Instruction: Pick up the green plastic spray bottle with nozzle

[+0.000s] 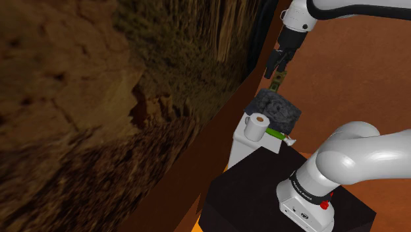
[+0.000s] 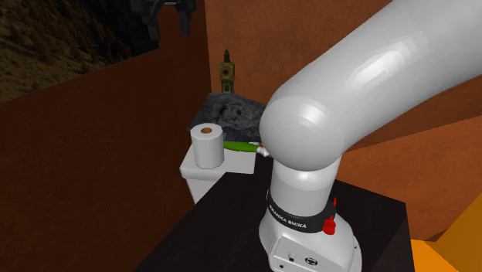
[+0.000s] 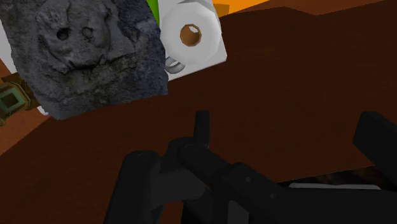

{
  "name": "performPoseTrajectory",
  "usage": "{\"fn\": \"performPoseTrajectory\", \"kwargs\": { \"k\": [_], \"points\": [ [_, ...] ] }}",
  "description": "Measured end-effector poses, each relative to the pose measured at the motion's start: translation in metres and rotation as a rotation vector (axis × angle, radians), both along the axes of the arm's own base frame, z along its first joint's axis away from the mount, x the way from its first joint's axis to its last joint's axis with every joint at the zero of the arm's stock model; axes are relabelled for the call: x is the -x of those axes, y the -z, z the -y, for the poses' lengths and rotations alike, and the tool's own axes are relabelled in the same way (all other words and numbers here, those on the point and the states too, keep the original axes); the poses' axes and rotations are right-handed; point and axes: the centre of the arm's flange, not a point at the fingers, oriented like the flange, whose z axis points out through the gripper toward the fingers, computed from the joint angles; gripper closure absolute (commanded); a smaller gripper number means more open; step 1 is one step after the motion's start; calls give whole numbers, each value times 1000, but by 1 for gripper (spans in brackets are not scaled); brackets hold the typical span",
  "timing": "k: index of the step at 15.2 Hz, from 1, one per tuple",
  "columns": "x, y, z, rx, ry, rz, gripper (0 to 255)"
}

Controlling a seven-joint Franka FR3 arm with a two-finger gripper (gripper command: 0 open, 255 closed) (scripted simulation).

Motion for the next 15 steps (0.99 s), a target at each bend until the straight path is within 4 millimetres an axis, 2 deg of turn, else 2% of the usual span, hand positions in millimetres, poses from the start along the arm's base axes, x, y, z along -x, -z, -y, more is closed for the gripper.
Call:
{"fn": "performPoseTrajectory", "kwargs": {
  "k": [1, 4, 15],
  "points": [
    [0, 0, 0, 0, 0, 0, 0],
    [6, 20, 14, 1, 14, -2, 0],
    [49, 135, 91, 6, 86, -8, 0]
  ]
}}
